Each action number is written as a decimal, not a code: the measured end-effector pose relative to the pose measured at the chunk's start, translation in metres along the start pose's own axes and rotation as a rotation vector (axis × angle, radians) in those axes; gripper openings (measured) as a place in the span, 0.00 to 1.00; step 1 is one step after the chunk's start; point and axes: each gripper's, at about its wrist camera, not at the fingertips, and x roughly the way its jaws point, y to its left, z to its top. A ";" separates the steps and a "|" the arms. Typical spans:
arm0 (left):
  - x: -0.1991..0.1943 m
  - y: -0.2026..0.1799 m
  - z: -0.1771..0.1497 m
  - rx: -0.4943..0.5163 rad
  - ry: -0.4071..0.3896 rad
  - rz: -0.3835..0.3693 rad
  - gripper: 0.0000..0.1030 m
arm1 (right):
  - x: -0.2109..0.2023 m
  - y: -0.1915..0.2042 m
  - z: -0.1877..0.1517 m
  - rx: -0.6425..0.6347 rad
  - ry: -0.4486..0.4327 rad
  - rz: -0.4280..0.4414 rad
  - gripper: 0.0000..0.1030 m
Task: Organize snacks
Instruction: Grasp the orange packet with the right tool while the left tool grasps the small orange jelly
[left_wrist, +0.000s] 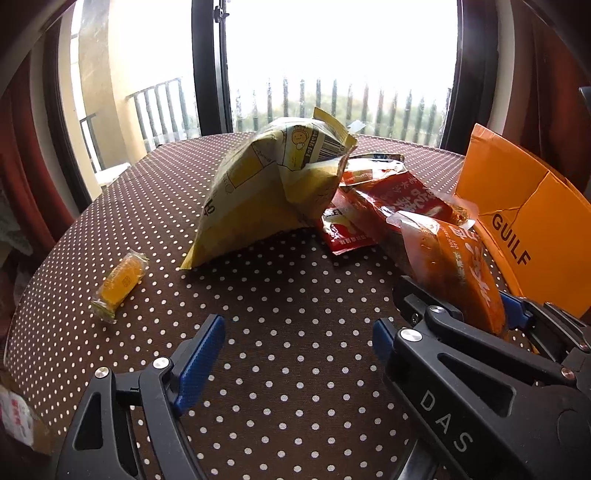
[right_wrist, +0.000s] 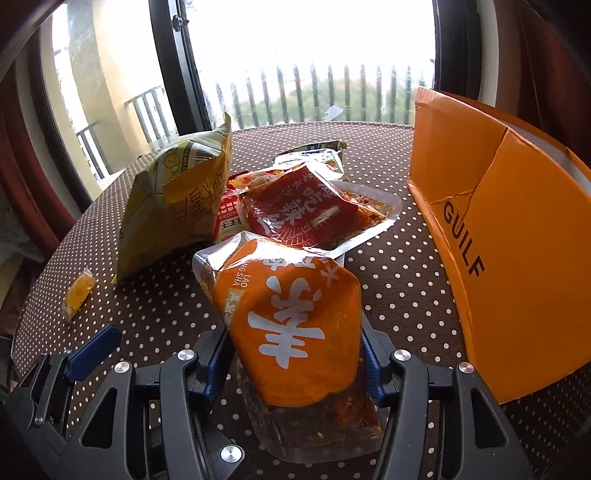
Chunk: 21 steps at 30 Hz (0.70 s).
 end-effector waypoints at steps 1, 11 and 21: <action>-0.001 0.002 0.001 0.000 -0.005 0.002 0.80 | -0.002 0.002 0.001 -0.002 -0.004 0.003 0.59; -0.016 0.044 0.008 -0.019 -0.045 0.033 0.82 | -0.014 0.037 0.009 -0.029 -0.047 0.059 0.59; -0.014 0.080 0.027 0.004 -0.080 0.129 0.82 | -0.014 0.076 0.021 -0.056 -0.075 0.118 0.59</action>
